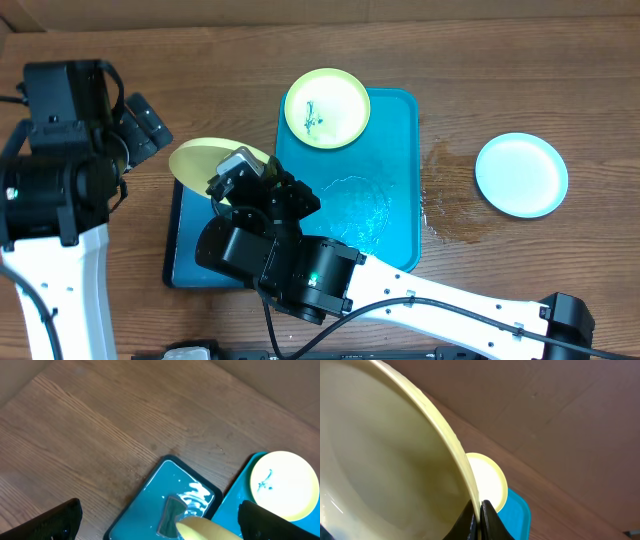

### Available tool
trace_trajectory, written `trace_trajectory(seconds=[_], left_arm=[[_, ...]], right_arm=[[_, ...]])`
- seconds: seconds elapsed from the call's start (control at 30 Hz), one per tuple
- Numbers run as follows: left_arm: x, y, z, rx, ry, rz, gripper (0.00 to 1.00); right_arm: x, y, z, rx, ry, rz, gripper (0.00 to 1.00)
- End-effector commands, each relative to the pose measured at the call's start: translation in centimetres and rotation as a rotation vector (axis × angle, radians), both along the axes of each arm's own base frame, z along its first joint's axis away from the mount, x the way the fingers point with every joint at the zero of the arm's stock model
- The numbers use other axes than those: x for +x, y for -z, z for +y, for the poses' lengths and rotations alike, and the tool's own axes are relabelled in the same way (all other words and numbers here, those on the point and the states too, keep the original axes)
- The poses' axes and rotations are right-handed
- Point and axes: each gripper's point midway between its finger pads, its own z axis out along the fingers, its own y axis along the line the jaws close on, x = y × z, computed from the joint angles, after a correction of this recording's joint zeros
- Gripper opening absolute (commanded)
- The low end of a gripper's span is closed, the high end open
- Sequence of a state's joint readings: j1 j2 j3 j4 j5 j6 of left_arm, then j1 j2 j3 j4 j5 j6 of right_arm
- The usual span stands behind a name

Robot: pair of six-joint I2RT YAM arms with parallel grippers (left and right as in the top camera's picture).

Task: Clean dirty plates on tray and stack at the side
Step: 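Lift the yellow plate with the right gripper and tilt it over the small tray, then carry the yellow plate right and set it on the white plate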

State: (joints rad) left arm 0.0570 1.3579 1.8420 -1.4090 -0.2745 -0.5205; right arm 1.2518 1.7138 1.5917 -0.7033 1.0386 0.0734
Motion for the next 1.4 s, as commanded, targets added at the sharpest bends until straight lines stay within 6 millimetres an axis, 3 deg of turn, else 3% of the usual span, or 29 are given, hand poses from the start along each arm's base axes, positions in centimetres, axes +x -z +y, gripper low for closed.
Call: trace_trajectory(seconds=[0.0,0.23,0.5,0.57,0.73,0.83,1.03,1.2,1.27,1.37], left_arm=[[1.3,0.0,0.2,0.007,-0.002,-0.012,1.00],[1.4,-2.5,0.7,0.123,0.097,-0.043,1.00],[-0.6,-6.3,0.5,0.163,0.124,-0.130,1.00],[-1.9,-5.7,-0.4,0.120,0.162,-0.102,1.00],[-2.0,-5.7,-1.4,0.080,0.199,-0.116,1.00],[-2.0,-5.5,-2.0,0.051,0.225,-0.115,1.00],[-2.2,-5.2,-2.1,0.047,0.226,-0.098,1.00],[-2.6,-4.8,-2.1,0.043,0.227,-0.078,1.00],[-2.6,-4.8,-2.2,0.038,0.231,-0.076,1.00],[-2.7,-4.5,-3.1,-0.002,0.265,-0.073,1.00]], right_arm=[[0.0,-2.6,-0.8,0.053,0.027,-0.044,0.04],[0.0,-2.4,-0.8,0.045,0.026,-0.037,0.04],[0.0,-2.4,-0.9,0.040,0.026,-0.036,0.04],[0.0,-2.4,-0.9,0.039,0.026,-0.036,0.04],[0.4,-2.5,-1.3,0.044,0.044,-0.041,0.04],[1.7,-2.3,-2.3,0.143,0.111,-0.026,0.04],[2.4,0.9,-0.3,0.285,-0.005,0.216,0.04],[2.7,2.6,0.4,0.535,-0.051,0.509,0.04],[2.5,0.1,0.8,0.724,-0.236,0.703,0.04],[4.1,-3.4,-2.0,0.863,-0.319,0.743,0.04]])
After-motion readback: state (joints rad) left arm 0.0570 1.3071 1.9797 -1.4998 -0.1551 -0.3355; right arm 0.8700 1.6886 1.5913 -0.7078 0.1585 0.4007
